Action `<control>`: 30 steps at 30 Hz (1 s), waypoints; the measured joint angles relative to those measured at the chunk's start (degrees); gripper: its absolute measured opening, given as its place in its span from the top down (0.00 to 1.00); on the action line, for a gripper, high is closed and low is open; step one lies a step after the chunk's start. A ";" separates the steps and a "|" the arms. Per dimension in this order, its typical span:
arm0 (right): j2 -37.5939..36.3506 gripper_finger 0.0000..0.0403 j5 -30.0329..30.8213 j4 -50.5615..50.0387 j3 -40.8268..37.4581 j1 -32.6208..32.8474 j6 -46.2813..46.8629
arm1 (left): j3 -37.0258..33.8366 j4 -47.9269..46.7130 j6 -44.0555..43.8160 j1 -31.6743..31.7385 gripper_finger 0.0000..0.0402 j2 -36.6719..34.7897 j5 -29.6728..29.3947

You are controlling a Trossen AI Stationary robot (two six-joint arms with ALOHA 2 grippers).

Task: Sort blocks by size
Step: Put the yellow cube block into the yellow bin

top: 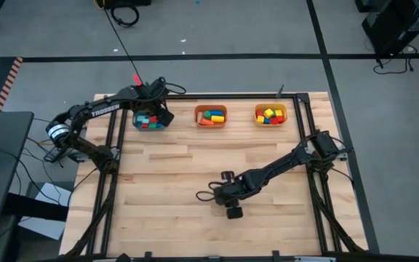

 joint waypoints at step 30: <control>-36.87 0.64 38.76 -33.41 -2.75 -31.46 37.88 | 0.00 0.59 -0.46 -0.66 0.51 0.00 0.26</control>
